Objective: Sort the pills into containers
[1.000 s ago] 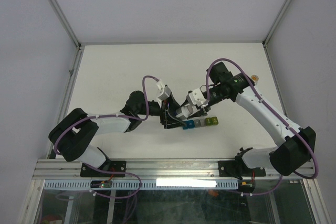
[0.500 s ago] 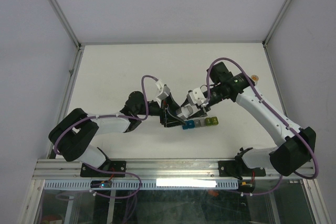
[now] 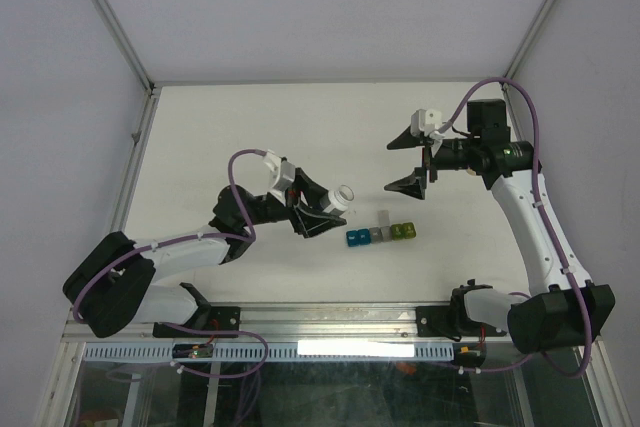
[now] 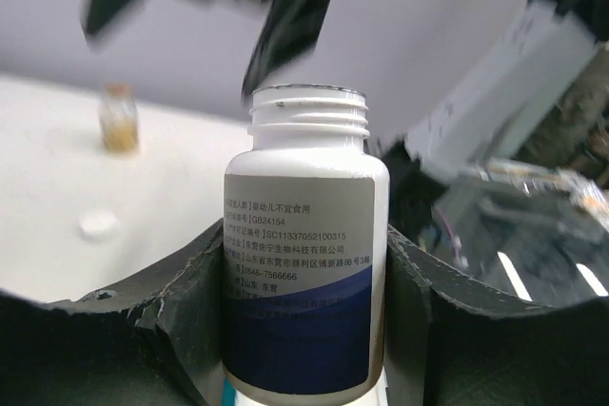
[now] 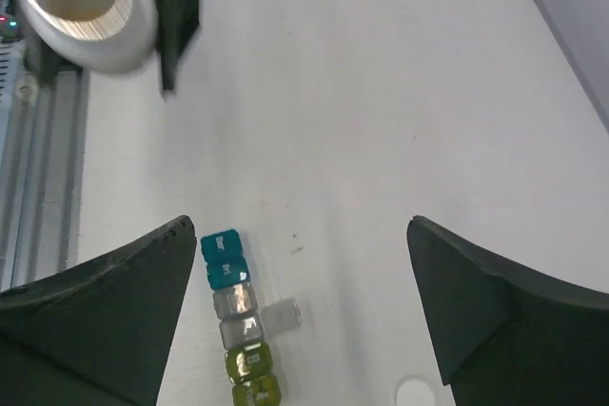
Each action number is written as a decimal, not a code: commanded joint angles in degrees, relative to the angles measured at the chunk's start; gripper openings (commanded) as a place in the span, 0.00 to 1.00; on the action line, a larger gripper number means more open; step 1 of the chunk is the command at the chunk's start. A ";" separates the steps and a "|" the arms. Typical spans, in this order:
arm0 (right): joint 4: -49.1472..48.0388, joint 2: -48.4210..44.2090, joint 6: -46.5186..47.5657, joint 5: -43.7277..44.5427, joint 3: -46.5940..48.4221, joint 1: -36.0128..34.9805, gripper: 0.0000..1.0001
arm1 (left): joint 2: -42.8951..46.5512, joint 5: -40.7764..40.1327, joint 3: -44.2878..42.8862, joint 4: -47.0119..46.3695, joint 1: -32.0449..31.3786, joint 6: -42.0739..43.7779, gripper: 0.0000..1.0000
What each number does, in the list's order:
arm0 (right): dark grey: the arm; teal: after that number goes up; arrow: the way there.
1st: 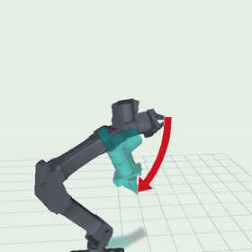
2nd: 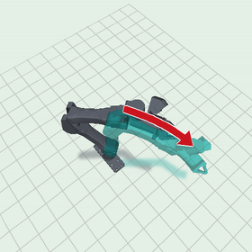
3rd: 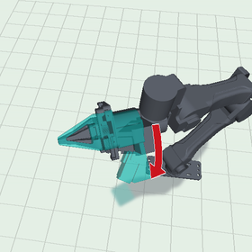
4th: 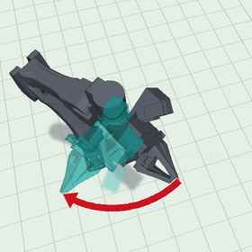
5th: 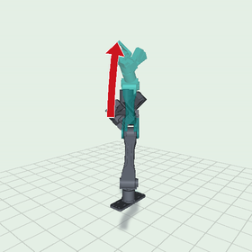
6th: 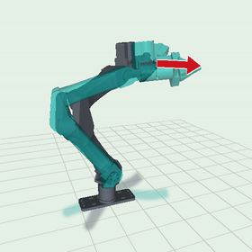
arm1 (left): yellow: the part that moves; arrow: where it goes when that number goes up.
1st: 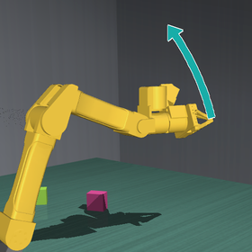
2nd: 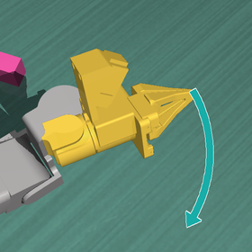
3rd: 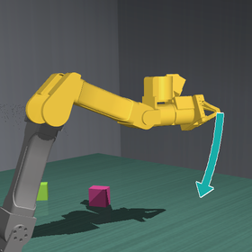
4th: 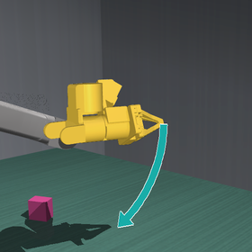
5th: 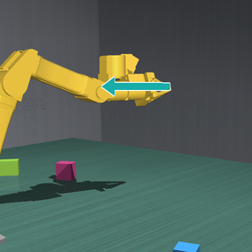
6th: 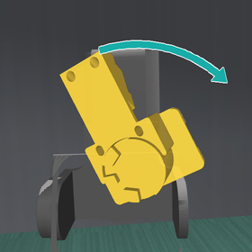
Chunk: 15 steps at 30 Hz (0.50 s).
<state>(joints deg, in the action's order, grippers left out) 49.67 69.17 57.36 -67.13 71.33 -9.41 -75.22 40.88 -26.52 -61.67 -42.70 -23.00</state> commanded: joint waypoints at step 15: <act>-33.73 -3.77 -39.18 6.24 -14.58 16.82 0.95 | 10.80 -16.06 -8.14 -1.39 -2.30 9.45 0.00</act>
<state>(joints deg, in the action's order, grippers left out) 20.51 67.96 21.32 -60.66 57.19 5.78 -69.45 26.81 -35.83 -64.55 -45.71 -17.96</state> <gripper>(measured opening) 0.955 0.522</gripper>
